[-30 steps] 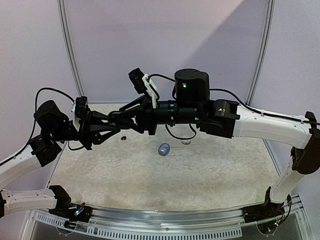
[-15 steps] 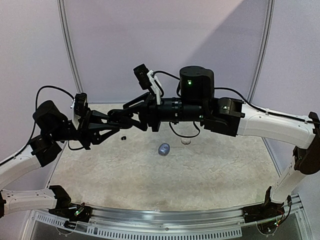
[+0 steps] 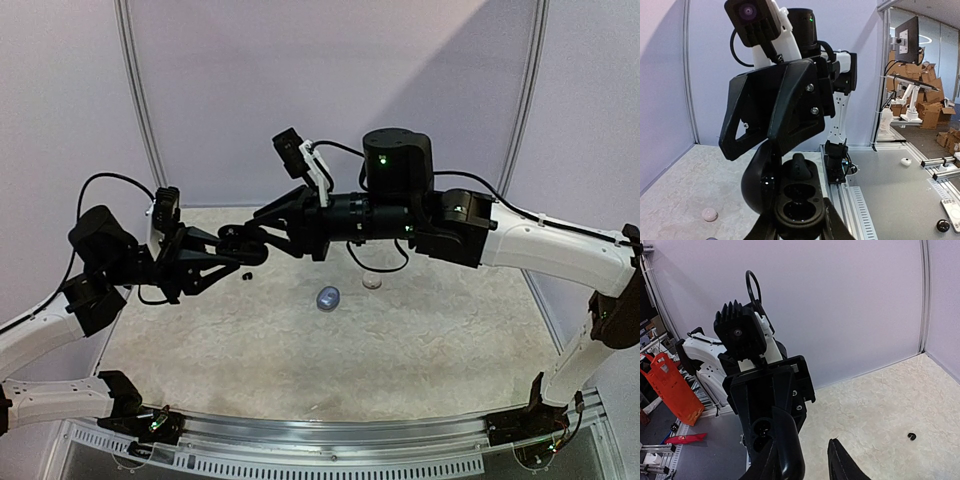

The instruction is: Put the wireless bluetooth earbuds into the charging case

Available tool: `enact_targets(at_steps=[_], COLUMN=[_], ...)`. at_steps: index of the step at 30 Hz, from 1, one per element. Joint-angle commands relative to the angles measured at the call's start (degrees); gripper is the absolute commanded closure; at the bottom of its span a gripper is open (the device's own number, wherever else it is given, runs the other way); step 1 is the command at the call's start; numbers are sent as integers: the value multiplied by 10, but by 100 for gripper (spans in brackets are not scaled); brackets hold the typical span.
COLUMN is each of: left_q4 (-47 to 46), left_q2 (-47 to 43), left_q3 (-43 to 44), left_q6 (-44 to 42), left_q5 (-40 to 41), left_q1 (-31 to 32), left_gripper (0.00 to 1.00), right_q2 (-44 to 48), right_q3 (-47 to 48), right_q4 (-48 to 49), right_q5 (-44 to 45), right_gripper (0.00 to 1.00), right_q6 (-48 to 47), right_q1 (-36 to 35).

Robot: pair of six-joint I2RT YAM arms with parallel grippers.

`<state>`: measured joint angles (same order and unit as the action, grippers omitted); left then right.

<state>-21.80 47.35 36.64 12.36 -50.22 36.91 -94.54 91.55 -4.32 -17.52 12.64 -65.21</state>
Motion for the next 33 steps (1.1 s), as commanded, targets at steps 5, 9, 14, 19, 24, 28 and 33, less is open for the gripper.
enact_targets(at_steps=[5,9,14,19,24,28,33], left_q4=[-28,-32,-41,-54,-62,-63,-61], left_q2=[-8,-6,-4,-3,-2,-2,-4], left_q3=[-7,-7,-7,-10,-10,-11,-13], left_q6=[-16,-36,-44,-46,-50,-53,-49], left_q5=[-6,-13,-18,-14,-17,-18,-7], left_q1=[8,8,8,9,10,10,12], left_gripper=[100,100,100,100,100,100,100], right_q2=[13,10,4,-3,-2,-4,-4], right_q3=[14,14,15,16,15,16,17], right_q4=[-63,-58,-49,-49,-45,-41,-37], right_q5=[-17,-27,-50,-67,-77,-85,-88], right_gripper=[69,74,77,81,86,87,91], right_q6=[-6,0,7,19,24,25,25], right_q1=[3,4,6,7,8,9,9])
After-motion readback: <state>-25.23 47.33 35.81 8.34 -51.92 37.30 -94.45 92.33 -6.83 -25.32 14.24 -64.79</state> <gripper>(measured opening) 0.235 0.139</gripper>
